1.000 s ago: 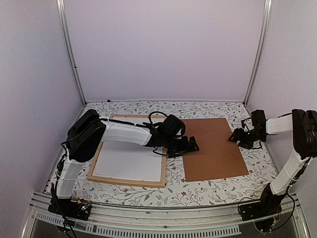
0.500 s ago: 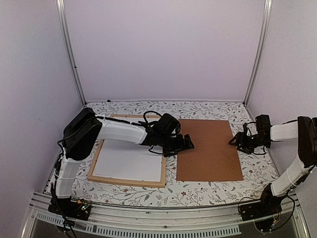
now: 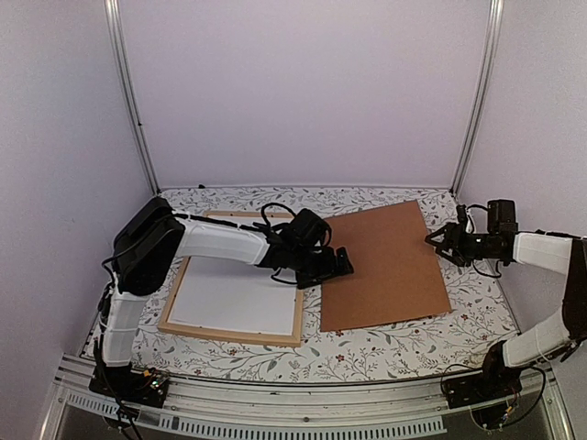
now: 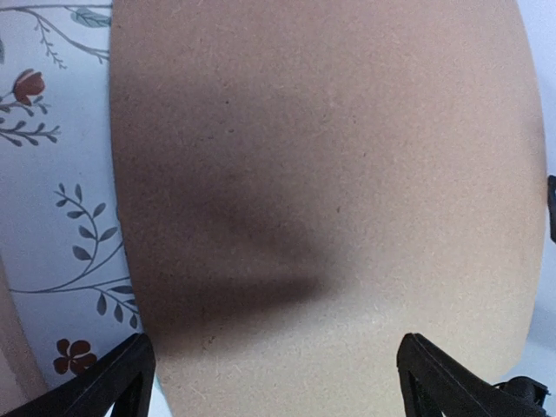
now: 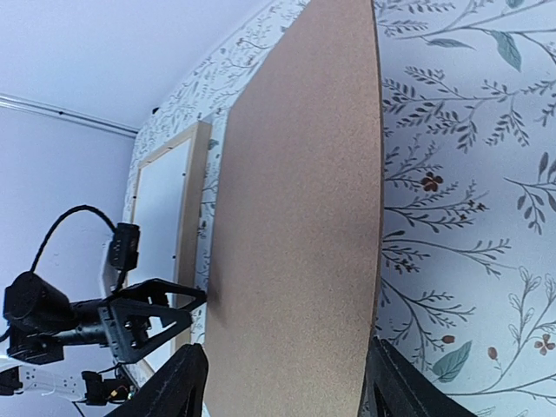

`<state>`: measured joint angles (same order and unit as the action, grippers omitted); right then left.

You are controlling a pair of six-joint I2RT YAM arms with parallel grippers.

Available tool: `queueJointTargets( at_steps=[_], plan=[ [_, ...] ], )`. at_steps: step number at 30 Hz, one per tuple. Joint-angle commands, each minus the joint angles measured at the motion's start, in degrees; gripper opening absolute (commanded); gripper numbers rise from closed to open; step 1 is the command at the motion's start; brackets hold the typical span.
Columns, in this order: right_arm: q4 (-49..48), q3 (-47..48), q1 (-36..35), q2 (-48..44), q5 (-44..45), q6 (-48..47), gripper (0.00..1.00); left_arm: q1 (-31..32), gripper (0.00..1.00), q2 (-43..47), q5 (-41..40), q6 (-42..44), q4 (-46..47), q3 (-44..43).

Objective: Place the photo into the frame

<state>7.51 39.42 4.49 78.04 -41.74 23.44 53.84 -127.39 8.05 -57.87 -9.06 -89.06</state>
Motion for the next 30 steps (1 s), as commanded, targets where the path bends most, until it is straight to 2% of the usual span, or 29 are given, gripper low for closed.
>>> queueJointTargets(
  at_steps=[1, 14, 22, 30],
  plan=[
    [1.9, 0.5, -3.0, -4.0, -16.3, 4.0, 0.65, 0.7, 1.00, -1.1, 2.1, 0.7, 0.1, 1.7],
    [-3.0, 3.0, -10.2, -8.8, -18.9, 11.0, 0.65, 0.6, 1.00, 1.0, 2.4, 1.0, 1.4, 2.6],
    [-10.4, 3.3, -14.2, -8.3, -19.2, 14.3, 0.65, 0.7, 1.00, 1.5, 3.6, 0.6, 2.6, 3.6],
    [-12.8, 6.8, -19.5, -6.2, -17.3, 16.5, 0.65, 0.7, 1.00, 3.7, 3.4, 0.5, 3.4, 5.1]
  ],
)
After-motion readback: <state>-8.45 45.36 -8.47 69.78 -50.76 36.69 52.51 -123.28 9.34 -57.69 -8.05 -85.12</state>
